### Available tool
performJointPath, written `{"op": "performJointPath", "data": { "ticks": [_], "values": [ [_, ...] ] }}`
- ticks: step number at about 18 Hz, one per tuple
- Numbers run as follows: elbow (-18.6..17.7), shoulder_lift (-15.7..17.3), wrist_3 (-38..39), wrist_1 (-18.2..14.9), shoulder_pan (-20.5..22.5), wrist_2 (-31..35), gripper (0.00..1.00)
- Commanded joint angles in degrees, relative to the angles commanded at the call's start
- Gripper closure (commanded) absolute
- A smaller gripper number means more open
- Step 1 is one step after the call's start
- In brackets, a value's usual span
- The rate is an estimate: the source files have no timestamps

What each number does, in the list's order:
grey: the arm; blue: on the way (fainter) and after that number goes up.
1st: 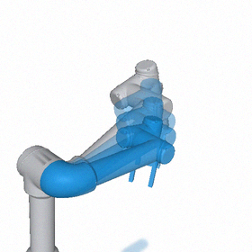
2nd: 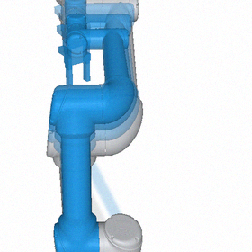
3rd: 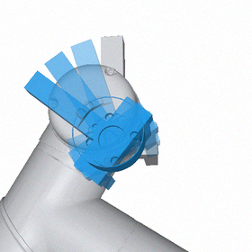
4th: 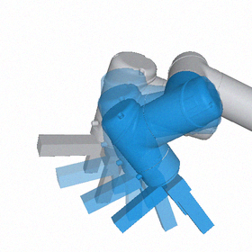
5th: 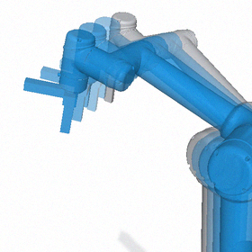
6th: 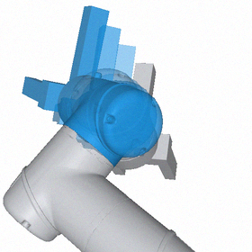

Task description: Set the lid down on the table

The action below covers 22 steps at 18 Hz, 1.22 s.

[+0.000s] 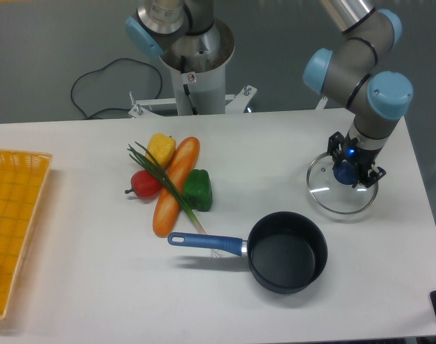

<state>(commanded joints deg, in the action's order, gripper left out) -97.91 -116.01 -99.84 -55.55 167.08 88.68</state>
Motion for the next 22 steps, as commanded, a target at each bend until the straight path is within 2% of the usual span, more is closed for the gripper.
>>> {"op": "performJointPath", "data": {
  "ticks": [22],
  "values": [
    [0.2,-1.7,0.1,0.4,-0.2,0.1,0.48]
  ]
}}
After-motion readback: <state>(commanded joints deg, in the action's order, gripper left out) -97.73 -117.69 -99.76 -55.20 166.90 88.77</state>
